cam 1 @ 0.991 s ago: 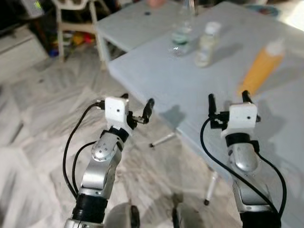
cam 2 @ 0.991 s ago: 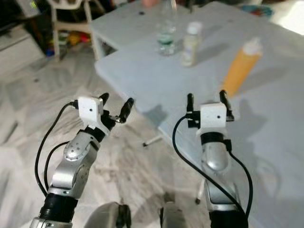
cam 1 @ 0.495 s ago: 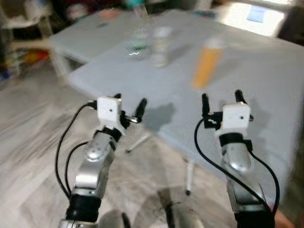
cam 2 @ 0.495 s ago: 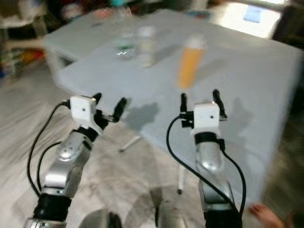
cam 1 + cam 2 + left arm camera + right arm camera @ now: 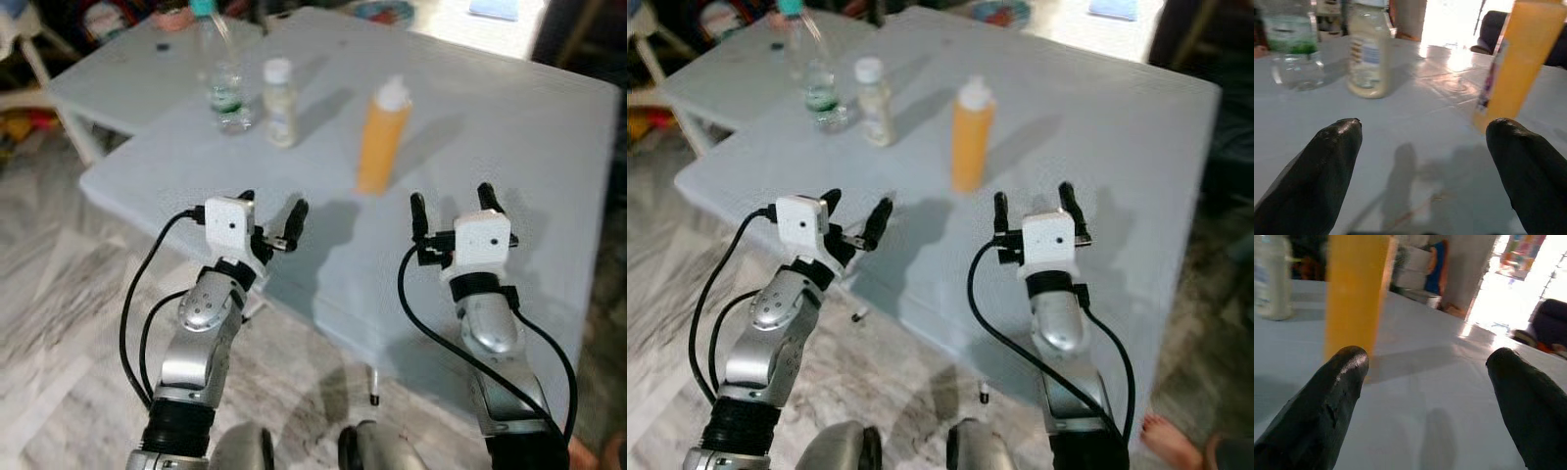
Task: Restocking fridge
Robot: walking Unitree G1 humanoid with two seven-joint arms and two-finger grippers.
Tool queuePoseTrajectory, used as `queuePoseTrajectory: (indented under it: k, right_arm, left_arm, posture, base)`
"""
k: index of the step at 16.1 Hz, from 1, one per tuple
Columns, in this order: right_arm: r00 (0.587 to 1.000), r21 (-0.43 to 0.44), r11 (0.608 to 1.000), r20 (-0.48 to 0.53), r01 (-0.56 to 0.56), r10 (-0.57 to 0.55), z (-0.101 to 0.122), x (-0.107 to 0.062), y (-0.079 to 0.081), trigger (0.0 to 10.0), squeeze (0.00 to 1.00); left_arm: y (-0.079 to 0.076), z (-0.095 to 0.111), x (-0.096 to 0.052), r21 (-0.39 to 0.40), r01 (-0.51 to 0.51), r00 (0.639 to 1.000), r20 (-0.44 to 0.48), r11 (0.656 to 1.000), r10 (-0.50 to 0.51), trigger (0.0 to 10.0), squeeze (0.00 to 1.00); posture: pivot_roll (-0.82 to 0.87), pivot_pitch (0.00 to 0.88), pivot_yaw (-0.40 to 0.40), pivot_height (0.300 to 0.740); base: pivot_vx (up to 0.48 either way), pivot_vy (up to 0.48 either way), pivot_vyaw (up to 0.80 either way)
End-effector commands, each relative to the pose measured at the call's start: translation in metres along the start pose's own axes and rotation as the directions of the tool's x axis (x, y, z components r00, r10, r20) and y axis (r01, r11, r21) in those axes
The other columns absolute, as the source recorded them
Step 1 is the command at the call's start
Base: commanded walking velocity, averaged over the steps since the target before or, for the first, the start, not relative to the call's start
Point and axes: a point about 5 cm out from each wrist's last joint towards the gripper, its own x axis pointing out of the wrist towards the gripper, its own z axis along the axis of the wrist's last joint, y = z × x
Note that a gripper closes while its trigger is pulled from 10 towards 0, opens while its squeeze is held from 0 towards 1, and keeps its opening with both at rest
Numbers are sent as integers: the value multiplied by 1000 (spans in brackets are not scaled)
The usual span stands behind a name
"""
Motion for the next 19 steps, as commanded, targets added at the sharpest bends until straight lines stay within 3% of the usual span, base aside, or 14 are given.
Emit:
queuePoseTrajectory:
  k: [1,3,6,7,10,11,12,19]
  right_arm:
    - [998,21,998,26,-55,55,4,-2,7,10000,0]
    - [990,52,990,68,-129,126,11,1,13,10000,0]
    - [990,35,994,97,-104,100,18,18,-2,10000,0]
    - [990,43,994,104,-99,94,19,22,-6,10000,1000]
    - [982,38,990,137,-135,128,25,36,-13,10000,1000]
    - [978,43,987,146,-156,148,28,41,-13,10000,361]
    - [975,38,985,154,-166,159,31,45,-12,10000,0]
    - [962,-18,982,199,-187,187,47,82,-8,10000,0]
  left_arm:
    - [3,1,-2,19,-27,1000,7,999,27,10000,0]
    - [7,2,-2,39,-56,998,5,998,56,10000,0]
    - [9,2,-3,47,-60,998,0,997,60,10000,0]
    - [9,2,-3,49,-60,998,-1,997,60,10000,0]
    - [10,3,-4,60,-65,998,-4,996,66,10000,0]
    - [11,3,-4,63,-66,998,-5,996,67,10000,0]
    - [11,3,-4,65,-67,998,-6,996,67,10000,0]
    - [15,1,-7,100,-75,996,-31,992,78,10000,0]
  posture:
    - [-56,109,46,740]
    - [-52,116,50,740]
    - [-42,125,57,740]
    - [-38,127,59,740]
    - [-33,134,65,740]
    - [-30,136,66,740]
    - [-28,138,68,740]
    - [-7,158,76,740]
  base:
    - [0,0,0]
    - [0,0,0]
    - [0,0,0]
    - [0,0,0]
    - [0,0,0]
    - [0,0,0]
    - [0,0,0]
    - [0,0,0]
